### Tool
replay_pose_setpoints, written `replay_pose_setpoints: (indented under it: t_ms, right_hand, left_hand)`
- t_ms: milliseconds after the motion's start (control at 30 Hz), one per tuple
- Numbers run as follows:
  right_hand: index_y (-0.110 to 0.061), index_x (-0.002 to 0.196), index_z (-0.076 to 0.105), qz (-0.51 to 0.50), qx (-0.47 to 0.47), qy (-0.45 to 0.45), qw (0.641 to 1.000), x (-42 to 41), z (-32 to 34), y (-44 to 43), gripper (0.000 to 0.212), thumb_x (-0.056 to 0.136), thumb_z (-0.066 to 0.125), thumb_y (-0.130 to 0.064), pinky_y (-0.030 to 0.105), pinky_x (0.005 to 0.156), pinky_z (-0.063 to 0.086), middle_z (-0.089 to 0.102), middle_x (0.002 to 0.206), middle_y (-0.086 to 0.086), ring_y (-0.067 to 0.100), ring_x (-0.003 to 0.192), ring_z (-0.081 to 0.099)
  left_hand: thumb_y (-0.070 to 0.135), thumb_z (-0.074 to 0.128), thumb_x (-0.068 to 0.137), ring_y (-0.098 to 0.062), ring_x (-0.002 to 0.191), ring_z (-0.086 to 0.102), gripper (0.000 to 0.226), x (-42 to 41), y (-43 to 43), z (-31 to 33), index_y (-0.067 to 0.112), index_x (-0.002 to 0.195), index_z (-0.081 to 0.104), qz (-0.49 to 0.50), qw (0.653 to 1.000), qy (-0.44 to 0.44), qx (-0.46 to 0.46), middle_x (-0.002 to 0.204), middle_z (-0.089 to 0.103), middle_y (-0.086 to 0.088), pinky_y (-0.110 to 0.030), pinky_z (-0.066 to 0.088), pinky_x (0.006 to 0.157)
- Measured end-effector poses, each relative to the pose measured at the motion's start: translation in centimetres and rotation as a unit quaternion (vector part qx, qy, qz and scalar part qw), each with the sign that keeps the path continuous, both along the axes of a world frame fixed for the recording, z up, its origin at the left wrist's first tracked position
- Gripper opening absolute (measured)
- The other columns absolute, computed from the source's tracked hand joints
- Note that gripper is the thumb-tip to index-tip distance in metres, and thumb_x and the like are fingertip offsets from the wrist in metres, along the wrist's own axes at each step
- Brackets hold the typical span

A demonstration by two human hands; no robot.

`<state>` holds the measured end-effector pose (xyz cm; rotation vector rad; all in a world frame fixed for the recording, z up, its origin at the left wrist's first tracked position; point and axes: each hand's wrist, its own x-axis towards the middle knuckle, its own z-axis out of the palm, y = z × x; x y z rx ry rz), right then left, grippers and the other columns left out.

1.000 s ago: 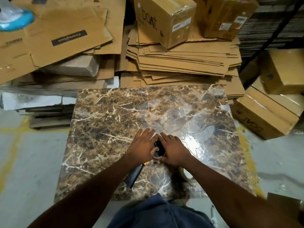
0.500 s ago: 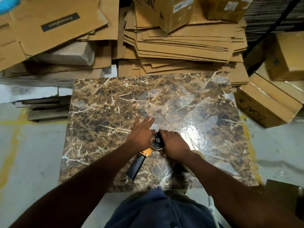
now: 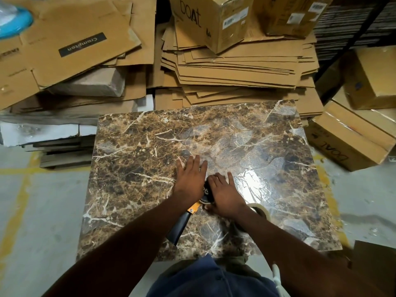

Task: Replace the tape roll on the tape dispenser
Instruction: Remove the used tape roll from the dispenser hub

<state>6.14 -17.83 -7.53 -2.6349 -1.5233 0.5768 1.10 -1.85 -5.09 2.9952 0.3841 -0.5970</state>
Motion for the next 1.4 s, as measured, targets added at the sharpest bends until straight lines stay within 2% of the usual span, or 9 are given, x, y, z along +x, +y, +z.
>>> replay_pose_setpoints:
  t_ms: [333, 467, 567, 733, 867, 1000, 1100, 1200, 1400]
  right_hand:
    - [-0.002, 0.15, 0.032, 0.026, -0.001, 0.003, 1.0, 0.5, -0.1, -0.5, 0.103, 0.076, 0.064, -0.067, 0.062, 0.122, 0.004, 0.037, 0.157, 0.017, 0.033, 0.152, 0.018]
    - [-0.007, 0.144, 0.036, -0.013, 0.028, 0.057, 0.998, 0.1, 0.2, -0.6, 0.095, 0.072, 0.071, -0.057, 0.054, 0.114, 0.033, 0.049, 0.142, 0.012, 0.032, 0.133, 0.047]
    - [-0.017, 0.136, 0.043, -0.103, 0.067, 0.198, 0.972, 0.4, 1.0, -0.4, 0.079, 0.071, 0.076, -0.048, 0.039, 0.084, 0.053, 0.058, 0.124, 0.006, 0.027, 0.101, 0.062]
    - [-0.015, 0.109, 0.065, -0.22, 0.086, 0.305, 0.923, 2.4, 2.1, 0.5, 0.02, 0.089, 0.062, -0.017, 0.035, 0.079, 0.049, 0.072, 0.105, 0.007, 0.025, 0.094, 0.065]
    - [-0.004, 0.085, 0.064, -0.212, -0.007, 0.306, 0.928, 3.3, 2.6, 1.8, 0.009, 0.089, 0.057, -0.008, 0.035, 0.07, 0.046, 0.069, 0.089, 0.016, 0.03, 0.082, 0.062]
    - [-0.015, 0.062, 0.047, -0.214, -0.047, 0.283, 0.934, 3.6, 2.6, 1.8, 0.029, 0.089, 0.057, -0.008, 0.032, 0.063, 0.037, 0.055, 0.069, 0.008, 0.028, 0.072, 0.054]
    - [-0.011, 0.065, 0.053, -0.206, -0.071, 0.266, 0.939, 3.4, 2.8, 2.4, 0.024, 0.089, 0.058, -0.009, 0.032, 0.062, 0.04, 0.066, 0.08, 0.019, 0.028, 0.072, 0.056]
    - [-0.003, 0.089, 0.064, -0.186, -0.076, 0.251, 0.947, 3.3, 3.2, 3.4, 0.011, 0.091, 0.059, -0.013, 0.035, 0.068, 0.048, 0.07, 0.096, 0.02, 0.031, 0.083, 0.063]
    - [0.001, 0.12, 0.043, -0.187, -0.003, 0.22, 0.957, 1.6, 3.1, 3.1, 0.049, 0.087, 0.071, -0.022, 0.039, 0.072, 0.048, 0.062, 0.11, 0.024, 0.039, 0.097, 0.064]
  left_hand:
    - [0.051, 0.071, 0.09, -0.045, 0.162, 0.004, 0.11, 0.3, -0.6, -0.3, 0.017, 0.168, 0.002, 0.059, 0.998, 0.035, -0.016, 0.176, 0.002, -0.021, -0.08, 0.008, 0.119]
    - [0.054, 0.067, 0.092, -0.045, 0.162, 0.006, 0.105, 0.5, -0.4, -0.4, 0.016, 0.168, 0.006, 0.067, 0.996, 0.05, -0.013, 0.176, 0.003, -0.019, -0.08, 0.012, 0.118]
    - [0.05, 0.069, 0.091, -0.045, 0.161, 0.011, 0.101, 0.6, -0.3, -0.3, 0.018, 0.167, 0.01, 0.076, 0.995, 0.059, -0.012, 0.175, 0.008, -0.019, -0.08, 0.018, 0.117]
    - [0.043, 0.072, 0.09, -0.045, 0.161, 0.012, 0.103, 0.5, -0.4, -0.2, 0.019, 0.167, 0.007, 0.071, 0.996, 0.058, -0.019, 0.175, 0.008, -0.02, -0.08, 0.015, 0.119]
    - [0.045, 0.07, 0.092, -0.044, 0.16, 0.015, 0.101, 0.2, -0.5, -0.3, 0.017, 0.167, 0.008, 0.066, 0.996, 0.056, -0.007, 0.175, 0.01, -0.019, -0.079, 0.016, 0.118]
    - [0.05, 0.067, 0.093, -0.044, 0.159, 0.018, 0.1, 0.1, -0.5, -0.3, 0.016, 0.167, 0.009, 0.068, 0.996, 0.057, -0.005, 0.175, 0.011, -0.019, -0.078, 0.016, 0.117]
    - [0.049, 0.069, 0.092, -0.044, 0.158, 0.021, 0.101, 0.1, -0.5, -0.3, 0.016, 0.167, 0.01, 0.067, 0.996, 0.057, -0.002, 0.174, 0.014, -0.02, -0.078, 0.017, 0.117]
    - [0.048, 0.072, 0.091, -0.043, 0.159, 0.021, 0.103, 0.2, -0.7, -0.1, 0.017, 0.167, 0.01, 0.064, 0.997, 0.051, -0.002, 0.174, 0.015, -0.02, -0.077, 0.016, 0.118]
    - [0.047, 0.066, 0.095, -0.041, 0.161, 0.016, 0.099, 0.2, -0.9, 0.6, 0.019, 0.168, 0.005, 0.064, 0.997, 0.051, -0.01, 0.176, 0.012, -0.018, -0.076, 0.013, 0.12]
